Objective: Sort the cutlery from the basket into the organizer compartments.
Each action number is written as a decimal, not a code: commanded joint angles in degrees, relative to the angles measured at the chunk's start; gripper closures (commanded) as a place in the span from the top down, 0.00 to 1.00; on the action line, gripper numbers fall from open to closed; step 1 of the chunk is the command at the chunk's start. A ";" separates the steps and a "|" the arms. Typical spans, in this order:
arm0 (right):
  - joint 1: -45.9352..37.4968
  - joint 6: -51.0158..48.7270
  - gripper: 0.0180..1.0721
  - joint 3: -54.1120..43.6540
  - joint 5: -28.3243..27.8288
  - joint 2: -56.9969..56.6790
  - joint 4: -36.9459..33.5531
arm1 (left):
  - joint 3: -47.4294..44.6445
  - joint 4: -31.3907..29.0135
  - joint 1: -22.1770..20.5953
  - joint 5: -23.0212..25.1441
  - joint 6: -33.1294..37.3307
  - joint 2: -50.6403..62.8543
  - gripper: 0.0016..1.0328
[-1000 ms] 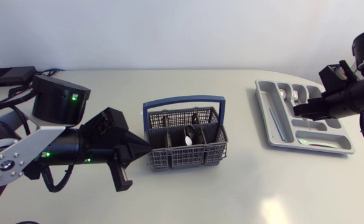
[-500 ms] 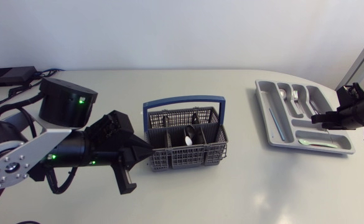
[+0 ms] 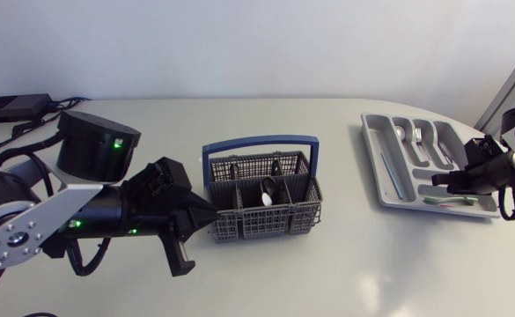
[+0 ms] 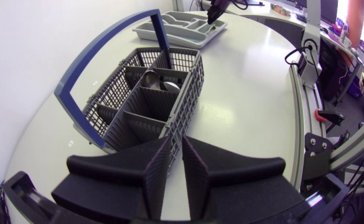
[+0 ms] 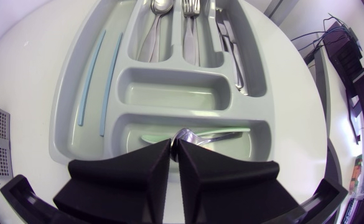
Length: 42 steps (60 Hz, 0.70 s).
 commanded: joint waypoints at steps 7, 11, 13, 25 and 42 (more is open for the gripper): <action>2.08 -0.52 0.44 -2.24 0.85 1.21 0.67 | 1.15 -0.32 -0.26 -0.04 -0.91 0.18 0.16; 2.78 -0.52 0.49 -2.41 1.20 0.77 0.76 | 0.98 -0.40 -0.26 -0.04 -1.00 0.09 0.16; 2.87 -0.61 0.49 -2.77 1.11 -0.64 0.50 | 0.89 -0.40 -0.26 -0.04 -0.91 -0.26 0.16; 8.40 -2.01 0.50 -7.69 -2.93 -18.92 -3.19 | 0.80 -0.32 -0.26 -0.04 -1.00 -0.26 0.16; 26.86 0.53 0.50 -12.43 -3.28 -33.77 -9.43 | 1.51 0.39 -2.28 -0.04 -3.11 1.15 0.16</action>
